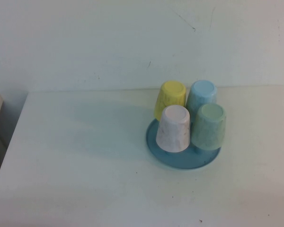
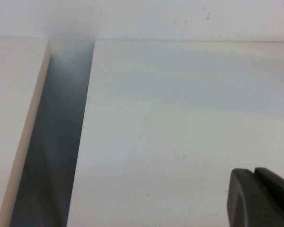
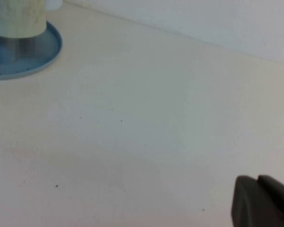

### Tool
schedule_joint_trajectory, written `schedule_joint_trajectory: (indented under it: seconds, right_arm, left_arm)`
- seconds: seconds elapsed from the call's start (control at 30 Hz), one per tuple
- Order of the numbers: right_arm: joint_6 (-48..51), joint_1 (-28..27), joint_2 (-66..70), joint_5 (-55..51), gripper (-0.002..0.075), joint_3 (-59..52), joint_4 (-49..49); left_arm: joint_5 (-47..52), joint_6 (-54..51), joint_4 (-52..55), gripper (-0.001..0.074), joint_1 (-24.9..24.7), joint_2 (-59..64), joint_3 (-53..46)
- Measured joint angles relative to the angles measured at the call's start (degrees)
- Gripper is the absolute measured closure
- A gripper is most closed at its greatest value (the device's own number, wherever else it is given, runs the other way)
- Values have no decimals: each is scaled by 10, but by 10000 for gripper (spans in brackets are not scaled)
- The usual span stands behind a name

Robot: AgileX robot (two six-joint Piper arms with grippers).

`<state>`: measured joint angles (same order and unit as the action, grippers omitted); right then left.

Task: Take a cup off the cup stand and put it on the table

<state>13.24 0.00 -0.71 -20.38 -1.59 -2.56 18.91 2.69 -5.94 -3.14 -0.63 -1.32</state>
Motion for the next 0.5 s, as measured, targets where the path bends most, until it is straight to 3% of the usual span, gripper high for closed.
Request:
schedule_joint_trajectory:
  seconds: [0.33,0.5]
  right_arm:
    - [-4,0,0,0,729,0,0]
    - [-67,0,0,0,729,0,1]
  left_arm:
    - [0,0,0,738,0,0,0]
    - [0,0,0,738,0,0,0]
